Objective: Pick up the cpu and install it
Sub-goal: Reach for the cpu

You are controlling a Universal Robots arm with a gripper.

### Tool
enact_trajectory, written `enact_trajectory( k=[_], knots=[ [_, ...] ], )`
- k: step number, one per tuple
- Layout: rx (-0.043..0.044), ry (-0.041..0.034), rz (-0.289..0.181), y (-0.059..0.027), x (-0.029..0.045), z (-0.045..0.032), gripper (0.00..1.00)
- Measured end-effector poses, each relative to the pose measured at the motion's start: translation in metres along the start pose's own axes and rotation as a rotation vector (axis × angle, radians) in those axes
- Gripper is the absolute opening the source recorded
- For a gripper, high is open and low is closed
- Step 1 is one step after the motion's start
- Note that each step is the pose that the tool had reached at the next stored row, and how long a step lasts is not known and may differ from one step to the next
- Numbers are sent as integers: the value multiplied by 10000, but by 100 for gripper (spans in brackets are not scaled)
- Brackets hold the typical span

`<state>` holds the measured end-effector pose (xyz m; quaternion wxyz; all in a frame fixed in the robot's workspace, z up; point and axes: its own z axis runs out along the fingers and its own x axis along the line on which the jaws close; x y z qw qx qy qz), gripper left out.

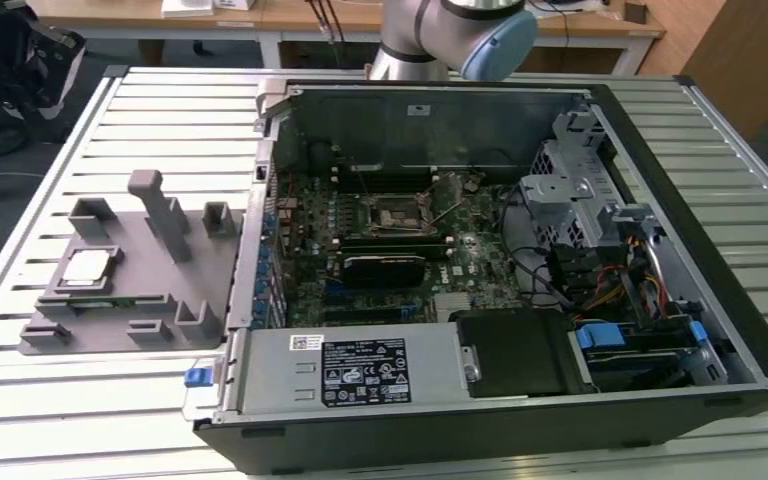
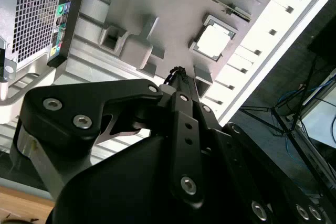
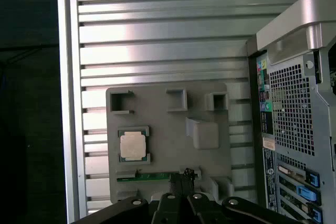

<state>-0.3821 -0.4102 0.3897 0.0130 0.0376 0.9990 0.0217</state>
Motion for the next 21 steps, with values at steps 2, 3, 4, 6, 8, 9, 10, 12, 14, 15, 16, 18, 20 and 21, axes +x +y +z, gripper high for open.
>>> enact_trajectory(
  k=[2,3,4,6,8,9,10,12,14,15,16,18,20,21],
  knots=[
    [0,0,0,-1,19,0,11],
    [0,0,0,-1,29,0,11],
    [1,1,0,-1,39,0,11],
    [0,0,0,0,60,1,11],
    [1,0,0,0,92,1,11],
    [0,0,0,-3,194,2,11],
    [0,0,0,-4,214,3,11],
    [1,1,0,-6,255,3,11],
    [0,1,0,-8,294,5,11],
    [1,1,0,-8,313,6,11],
    [0,0,1,-9,333,7,11],
    [0,1,0,-11,371,8,11],
    [1,2,1,-13,406,9,11],
    [1,3,0,-13,421,10,11]
  ],
)
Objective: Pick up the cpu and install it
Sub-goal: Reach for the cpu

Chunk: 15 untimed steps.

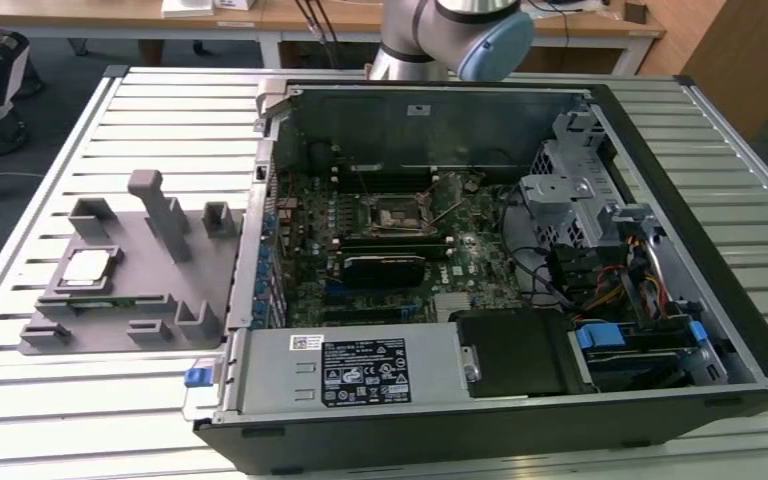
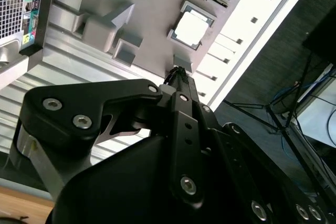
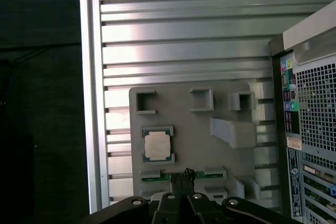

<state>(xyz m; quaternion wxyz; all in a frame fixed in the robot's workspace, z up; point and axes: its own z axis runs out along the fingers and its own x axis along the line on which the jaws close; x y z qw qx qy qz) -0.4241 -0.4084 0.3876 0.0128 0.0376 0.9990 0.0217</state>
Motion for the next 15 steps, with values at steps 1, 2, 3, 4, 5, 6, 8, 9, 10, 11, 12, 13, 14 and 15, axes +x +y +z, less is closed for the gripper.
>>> enact_trajectory(
  k=[1,2,3,4,5,6,8,9,10,11,12,13,14,15],
  knots=[
    [0,1,0,1,14,1,11],
    [0,2,1,1,25,2,11],
    [1,4,1,2,37,2,11],
    [1,5,0,1,51,3,11],
    [0,5,0,1,65,5,11],
    [0,5,0,1,79,6,11],
    [0,7,0,0,106,8,11],
    [0,9,0,-1,120,10,11],
    [0,11,0,-1,132,12,11],
    [0,14,1,-1,144,13,11],
    [2,17,0,-2,158,14,11],
    [1,17,1,-3,173,16,11],
    [1,19,1,-3,186,18,11],
    [2,22,1,-3,199,19,11]
  ],
)
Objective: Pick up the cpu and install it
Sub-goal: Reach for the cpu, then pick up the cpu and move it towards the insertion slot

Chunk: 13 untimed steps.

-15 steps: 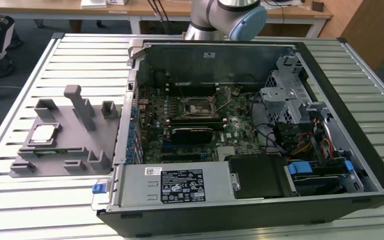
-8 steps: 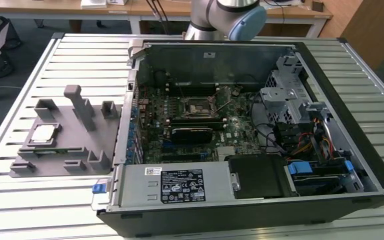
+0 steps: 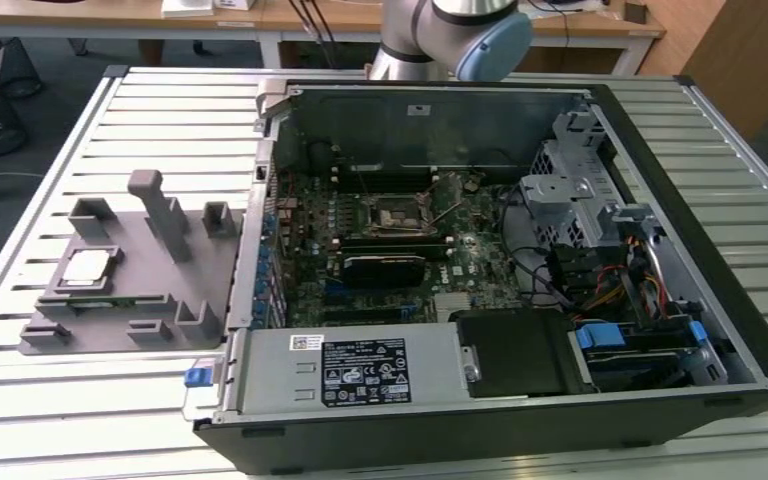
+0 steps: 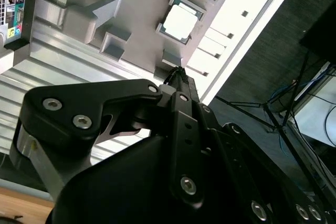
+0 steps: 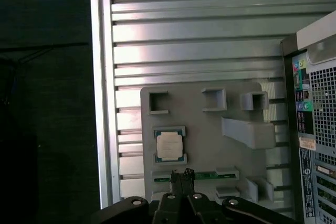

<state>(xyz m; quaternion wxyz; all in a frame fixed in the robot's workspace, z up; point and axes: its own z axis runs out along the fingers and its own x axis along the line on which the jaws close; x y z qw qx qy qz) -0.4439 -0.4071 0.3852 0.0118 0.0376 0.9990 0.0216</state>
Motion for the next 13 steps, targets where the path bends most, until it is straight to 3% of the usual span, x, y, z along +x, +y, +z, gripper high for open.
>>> enact_trajectory(
  k=[5,7,8,11,13],
  knots=[
    [0,8,1,6,58,13,11],
    [3,46,0,8,60,21,11],
    [15,168,7,10,62,37,11],
    [32,304,13,8,62,73,11],
    [46,469,19,7,63,90,11]
  ],
)
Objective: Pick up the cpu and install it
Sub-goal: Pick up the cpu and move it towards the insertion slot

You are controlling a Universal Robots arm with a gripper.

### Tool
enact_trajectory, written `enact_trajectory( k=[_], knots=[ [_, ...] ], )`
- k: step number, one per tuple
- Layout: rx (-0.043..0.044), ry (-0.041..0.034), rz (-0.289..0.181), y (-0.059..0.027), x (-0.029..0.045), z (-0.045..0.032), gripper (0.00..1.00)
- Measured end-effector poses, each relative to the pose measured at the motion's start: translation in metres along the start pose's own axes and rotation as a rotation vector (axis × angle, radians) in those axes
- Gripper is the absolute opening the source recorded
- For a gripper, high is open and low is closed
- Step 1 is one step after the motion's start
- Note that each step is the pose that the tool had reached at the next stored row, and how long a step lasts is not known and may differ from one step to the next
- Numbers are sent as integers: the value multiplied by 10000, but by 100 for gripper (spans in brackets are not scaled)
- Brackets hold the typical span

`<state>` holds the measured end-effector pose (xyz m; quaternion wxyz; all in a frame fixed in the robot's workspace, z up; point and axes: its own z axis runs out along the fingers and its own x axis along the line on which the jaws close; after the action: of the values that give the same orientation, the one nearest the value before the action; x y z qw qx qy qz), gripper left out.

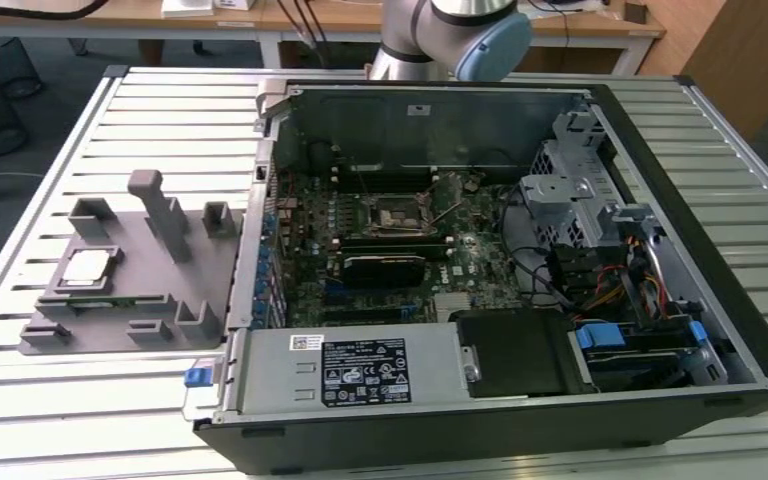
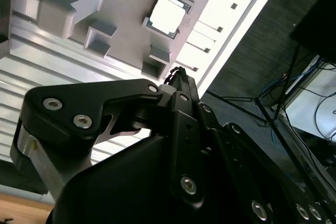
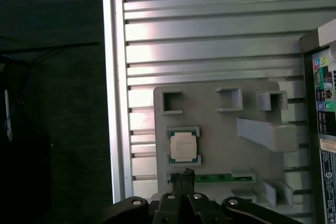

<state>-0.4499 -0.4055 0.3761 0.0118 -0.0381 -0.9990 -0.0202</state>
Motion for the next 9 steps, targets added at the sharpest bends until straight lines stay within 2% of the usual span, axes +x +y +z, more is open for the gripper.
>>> enact_trajectory(
  k=[3,6,9],
  knots=[
    [18,123,6,-1,-1,40,11],
    [37,164,8,-3,-2,86,11],
    [47,172,8,-6,-4,140,11]
  ],
)
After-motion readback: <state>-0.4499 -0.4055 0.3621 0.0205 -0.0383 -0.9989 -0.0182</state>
